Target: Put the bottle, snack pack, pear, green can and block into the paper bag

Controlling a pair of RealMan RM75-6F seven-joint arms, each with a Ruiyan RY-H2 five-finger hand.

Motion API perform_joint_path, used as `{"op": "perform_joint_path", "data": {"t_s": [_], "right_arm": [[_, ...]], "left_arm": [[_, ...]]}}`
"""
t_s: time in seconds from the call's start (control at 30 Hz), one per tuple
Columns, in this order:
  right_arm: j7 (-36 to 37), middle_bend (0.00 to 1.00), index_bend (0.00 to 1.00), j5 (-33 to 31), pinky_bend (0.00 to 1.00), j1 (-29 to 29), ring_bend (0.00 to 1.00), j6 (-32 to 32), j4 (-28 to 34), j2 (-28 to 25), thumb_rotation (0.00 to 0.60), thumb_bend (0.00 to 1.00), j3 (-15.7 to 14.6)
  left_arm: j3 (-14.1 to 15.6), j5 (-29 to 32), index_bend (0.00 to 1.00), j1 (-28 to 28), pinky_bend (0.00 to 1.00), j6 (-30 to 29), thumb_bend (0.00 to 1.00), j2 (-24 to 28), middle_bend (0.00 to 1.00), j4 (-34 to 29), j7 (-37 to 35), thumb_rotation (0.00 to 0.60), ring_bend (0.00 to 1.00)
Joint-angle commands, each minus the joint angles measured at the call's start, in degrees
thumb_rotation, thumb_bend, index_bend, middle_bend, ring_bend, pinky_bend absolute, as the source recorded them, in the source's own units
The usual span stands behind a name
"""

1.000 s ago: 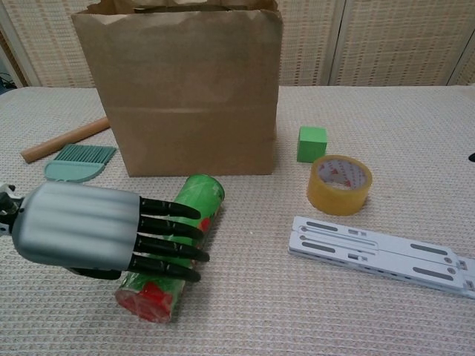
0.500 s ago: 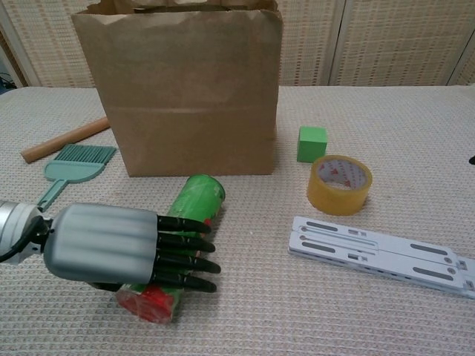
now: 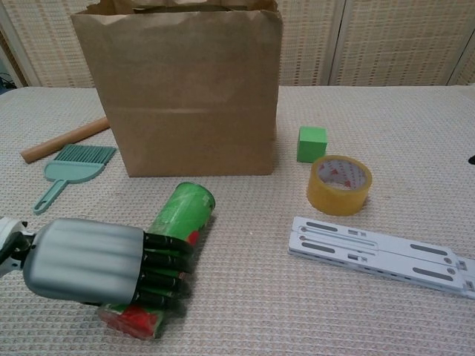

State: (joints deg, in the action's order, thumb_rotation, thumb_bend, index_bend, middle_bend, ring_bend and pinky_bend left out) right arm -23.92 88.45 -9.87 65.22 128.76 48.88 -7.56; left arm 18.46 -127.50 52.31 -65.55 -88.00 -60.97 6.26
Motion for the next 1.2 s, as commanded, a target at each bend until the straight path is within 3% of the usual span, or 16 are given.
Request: {"op": "perform_joint_path", "data": {"t_s": [0.03,0.2,0.47,0.6,0.77,0.97,1.2], "right_arm": [[0.10,0.00,0.00,0.26,0.00,0.10,0.00,0.16,0.08,-0.06,0.600,0.07,-0.10],[0.20,0.00,0.00,0.93,0.00,0.24,0.00,0.23,0.13,-0.12,0.600,0.07,-0.41],[0.40,0.00,0.00,2.42,0.00,0.66,0.00,0.74,0.20,-0.23,0.600,0.07,-0.86],[0.30,0.00,0.00,3.05,0.00,0.89,0.00,0.96,0.26,-0.19,0.600,0.07,-1.06],[-0.21,0.00,0.00,3.51,0.00,1.15,0.00,1.08,0.25,0.04,0.600,0.07,-1.27],[-0.84,0.00,0.00,3.56,0.00,1.37,0.00,1.21,0.24,0.40,0.600,0.07,-1.30],[-1.37,0.00,0.00,2.66,0.00,1.22,0.00,0.90,0.11,0.70,0.600,0.07,-1.03]], "left_arm": [[1.16,-0.68,0.64,0.25,0.75,-1.62,0.68,1.82,0.68,-1.26,-0.49,0.600,0.62],[1.69,-0.54,0.67,-0.08,0.77,-4.49,0.69,6.99,0.71,-4.65,1.45,0.600,0.64],[-1.00,6.18,0.67,-3.58,0.77,-9.43,0.69,18.64,0.71,-9.44,4.03,0.600,0.64],[-2.52,10.27,0.67,-5.83,0.77,-11.07,0.70,23.81,0.72,-8.86,3.88,0.600,0.64],[-4.25,15.67,0.69,-8.59,0.78,-10.01,0.69,26.69,0.73,-6.09,3.61,0.600,0.65],[-9.53,24.43,0.69,-11.83,0.78,-8.55,0.69,25.21,0.73,-3.98,5.51,0.600,0.66],[-20.50,37.44,0.69,-13.69,0.78,-10.39,0.70,20.02,0.73,-9.05,4.63,0.600,0.66]]}}
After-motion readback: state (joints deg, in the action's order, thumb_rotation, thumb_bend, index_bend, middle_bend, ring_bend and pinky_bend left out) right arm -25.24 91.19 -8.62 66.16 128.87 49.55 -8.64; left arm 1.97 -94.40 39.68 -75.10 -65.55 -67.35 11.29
